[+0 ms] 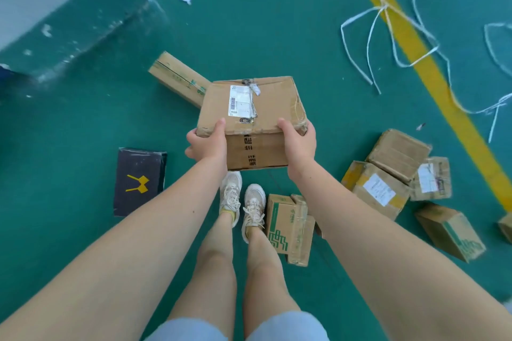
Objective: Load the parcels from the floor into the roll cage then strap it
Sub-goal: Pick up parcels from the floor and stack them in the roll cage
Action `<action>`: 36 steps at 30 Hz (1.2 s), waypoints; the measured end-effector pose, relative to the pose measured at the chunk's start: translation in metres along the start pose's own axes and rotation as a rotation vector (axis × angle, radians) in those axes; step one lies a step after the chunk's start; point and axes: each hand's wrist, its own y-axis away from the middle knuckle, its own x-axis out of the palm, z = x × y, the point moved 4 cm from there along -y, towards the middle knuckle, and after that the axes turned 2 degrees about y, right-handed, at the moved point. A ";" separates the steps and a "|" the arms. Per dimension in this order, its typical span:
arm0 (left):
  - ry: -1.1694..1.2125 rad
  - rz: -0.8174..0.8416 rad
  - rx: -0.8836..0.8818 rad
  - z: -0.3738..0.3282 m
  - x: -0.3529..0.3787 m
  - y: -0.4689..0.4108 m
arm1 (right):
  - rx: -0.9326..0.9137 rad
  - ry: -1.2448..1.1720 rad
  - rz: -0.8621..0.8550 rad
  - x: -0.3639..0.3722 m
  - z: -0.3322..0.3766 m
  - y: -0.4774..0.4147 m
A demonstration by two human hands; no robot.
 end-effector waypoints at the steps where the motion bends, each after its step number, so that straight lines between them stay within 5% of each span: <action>1: 0.008 -0.004 0.021 -0.011 -0.012 0.016 | -0.023 -0.007 0.004 -0.003 0.011 0.018; 21: 0.526 -0.138 0.225 -0.115 -0.261 0.161 | -0.454 0.101 0.316 0.063 0.151 0.281; 36: 0.938 -0.398 0.355 -0.016 -0.474 0.228 | -0.685 0.308 0.721 0.152 0.085 0.476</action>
